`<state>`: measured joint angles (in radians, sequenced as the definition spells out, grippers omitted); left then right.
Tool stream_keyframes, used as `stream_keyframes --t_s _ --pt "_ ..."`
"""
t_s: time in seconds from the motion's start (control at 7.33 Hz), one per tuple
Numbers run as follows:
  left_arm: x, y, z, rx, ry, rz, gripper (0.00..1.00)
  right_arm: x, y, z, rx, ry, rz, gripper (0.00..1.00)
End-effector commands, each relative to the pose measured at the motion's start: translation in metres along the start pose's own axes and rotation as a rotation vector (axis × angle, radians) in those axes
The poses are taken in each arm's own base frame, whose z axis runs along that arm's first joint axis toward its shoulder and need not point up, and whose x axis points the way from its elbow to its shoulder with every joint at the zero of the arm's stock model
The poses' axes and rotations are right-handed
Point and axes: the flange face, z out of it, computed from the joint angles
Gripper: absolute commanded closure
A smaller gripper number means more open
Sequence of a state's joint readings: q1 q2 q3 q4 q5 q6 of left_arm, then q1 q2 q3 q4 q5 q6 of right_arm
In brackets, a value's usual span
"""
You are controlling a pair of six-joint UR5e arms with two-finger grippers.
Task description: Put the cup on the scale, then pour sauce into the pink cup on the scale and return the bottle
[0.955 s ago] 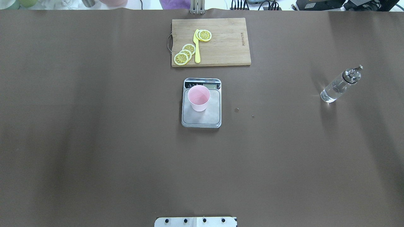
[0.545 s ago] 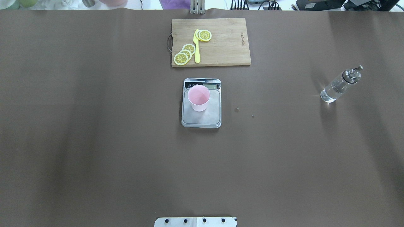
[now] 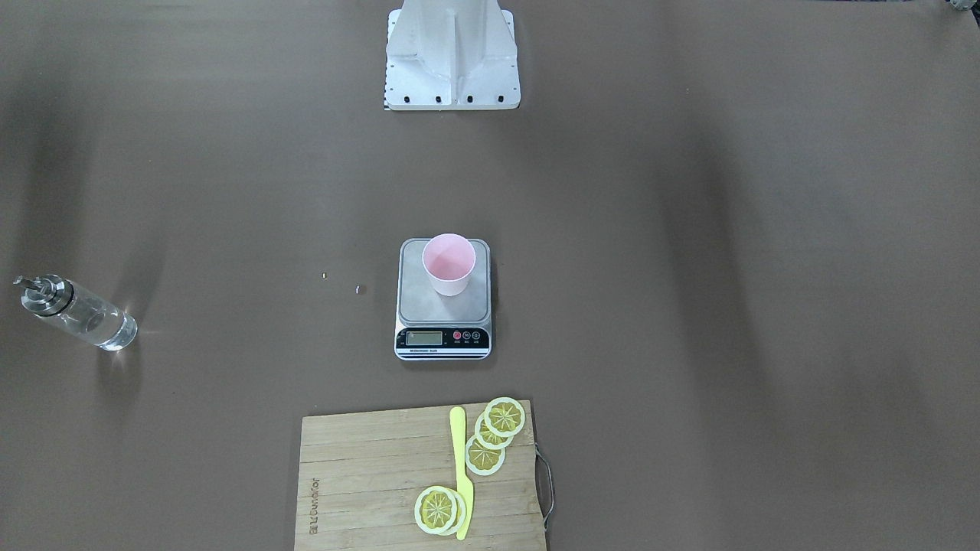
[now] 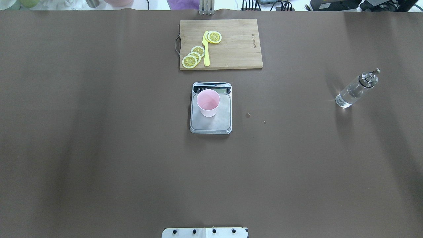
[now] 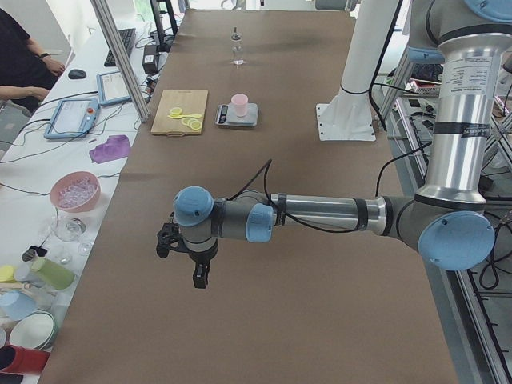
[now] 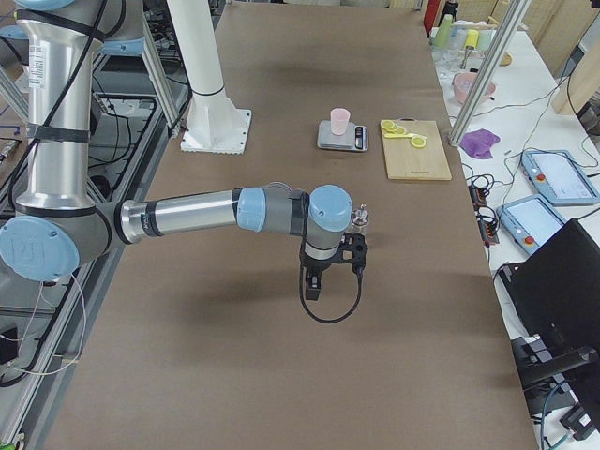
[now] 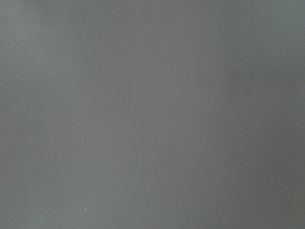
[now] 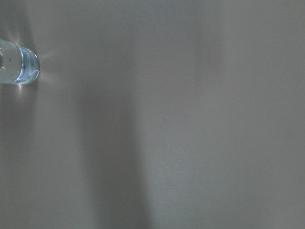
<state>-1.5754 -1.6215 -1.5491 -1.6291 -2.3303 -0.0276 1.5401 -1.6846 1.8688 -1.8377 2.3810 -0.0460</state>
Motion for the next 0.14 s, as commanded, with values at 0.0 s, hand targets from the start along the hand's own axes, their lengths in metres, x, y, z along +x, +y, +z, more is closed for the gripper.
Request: stream_keyframes --t_s 0.0 --pt "-0.0005 0.0002 0.0005 -0.001 0.0 -0.001 0.01 -0.0006 -0.0001 -0.0005 0.001 -0.001 -0.001 0.0"
